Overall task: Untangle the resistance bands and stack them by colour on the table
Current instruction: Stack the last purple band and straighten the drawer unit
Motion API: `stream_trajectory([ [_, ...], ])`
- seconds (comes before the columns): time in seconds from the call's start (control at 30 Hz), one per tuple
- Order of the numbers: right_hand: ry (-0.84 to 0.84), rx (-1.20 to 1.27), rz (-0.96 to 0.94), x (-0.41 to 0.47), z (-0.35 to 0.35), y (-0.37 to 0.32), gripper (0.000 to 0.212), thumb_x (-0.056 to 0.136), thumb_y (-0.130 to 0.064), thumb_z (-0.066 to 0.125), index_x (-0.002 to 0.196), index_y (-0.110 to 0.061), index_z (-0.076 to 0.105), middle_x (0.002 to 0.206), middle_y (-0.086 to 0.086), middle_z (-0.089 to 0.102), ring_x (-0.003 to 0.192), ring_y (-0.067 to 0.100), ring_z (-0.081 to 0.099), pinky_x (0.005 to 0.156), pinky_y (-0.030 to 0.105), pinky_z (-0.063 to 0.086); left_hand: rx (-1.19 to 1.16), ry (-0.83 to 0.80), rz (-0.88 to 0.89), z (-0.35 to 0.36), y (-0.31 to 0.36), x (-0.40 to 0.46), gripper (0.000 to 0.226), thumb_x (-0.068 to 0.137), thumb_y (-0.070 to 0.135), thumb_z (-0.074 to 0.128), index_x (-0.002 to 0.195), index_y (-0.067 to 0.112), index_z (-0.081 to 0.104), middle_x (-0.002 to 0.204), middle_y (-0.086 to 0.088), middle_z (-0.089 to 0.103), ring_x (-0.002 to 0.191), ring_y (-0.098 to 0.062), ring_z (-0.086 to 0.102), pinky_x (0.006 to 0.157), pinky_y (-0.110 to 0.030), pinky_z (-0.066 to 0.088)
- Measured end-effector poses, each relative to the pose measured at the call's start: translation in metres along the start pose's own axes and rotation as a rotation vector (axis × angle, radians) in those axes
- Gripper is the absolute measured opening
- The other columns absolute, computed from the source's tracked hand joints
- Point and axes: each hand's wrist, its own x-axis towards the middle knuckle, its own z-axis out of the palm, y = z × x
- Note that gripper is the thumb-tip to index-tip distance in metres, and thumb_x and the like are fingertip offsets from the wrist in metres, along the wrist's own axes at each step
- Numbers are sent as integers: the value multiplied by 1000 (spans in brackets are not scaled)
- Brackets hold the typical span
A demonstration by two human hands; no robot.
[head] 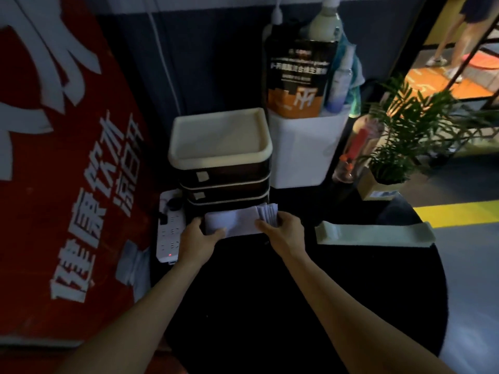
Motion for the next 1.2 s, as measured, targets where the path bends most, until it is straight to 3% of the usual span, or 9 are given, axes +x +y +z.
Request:
stream_trajectory([
  [0.17,-29,-181,28,19,24,-8,38,78,-34,70,60,-21,40,57,-4,43,52,10,43,46,25,28,84,44,-43,2,-7,21,49,85,21,67,129,7,50,120,-12,60,89,-22,58,72,-27,40],
  [0.27,-63,-264,95,27,33,-6,36,77,-38,71,63,-22,43,62,-4,47,61,15,52,52,25,33,164,50,-70,6,-13,27,50,84,26,67,127,7,50,122,-15,60,102,-30,60,75,-28,41],
  [0.4,-67,-320,144,34,38,-6,32,74,-41,73,81,-14,56,75,1,57,67,18,56,51,23,34,317,52,-55,13,-19,32,57,84,39,64,127,7,47,123,-15,58,110,-33,56,82,-33,45],
  [0.53,-55,-343,156,37,39,-9,38,73,-43,72,85,-12,55,80,3,59,71,21,58,57,26,39,340,43,-42,14,-17,34,52,89,33,58,132,8,43,126,-16,55,112,-34,54,81,-32,41],
  [0.7,-39,-315,162,35,41,-9,44,71,-47,73,92,-10,60,88,6,64,79,25,64,60,28,45,448,71,218,14,-22,23,35,89,24,58,123,17,51,126,-5,52,111,-24,53,78,-28,40],
  [0.8,-34,-300,151,32,41,-9,46,69,-44,74,96,-8,61,93,9,66,82,26,65,64,31,48,467,-44,351,21,-29,15,45,88,29,61,130,20,49,134,3,47,120,-17,47,92,-26,40],
  [0.9,-42,-320,126,29,37,-11,45,71,-37,75,100,-7,59,96,9,63,87,27,63,62,29,44,541,-144,433,28,-31,11,53,88,26,60,137,20,42,142,6,41,131,-14,38,103,-24,32],
  [1.1,-71,-329,-40,26,22,2,29,77,-28,72,98,-13,61,93,4,64,83,20,61,67,30,48,672,-152,480,37,-31,13,58,89,15,55,142,27,35,145,11,35,134,-14,31,107,-26,29],
  [1.2,-53,-347,-165,20,10,14,32,78,-23,71,109,-17,63,103,2,61,95,20,60,76,30,49,707,-121,536,42,-33,14,58,90,15,51,143,29,32,144,12,34,132,-13,32,106,-25,29],
])
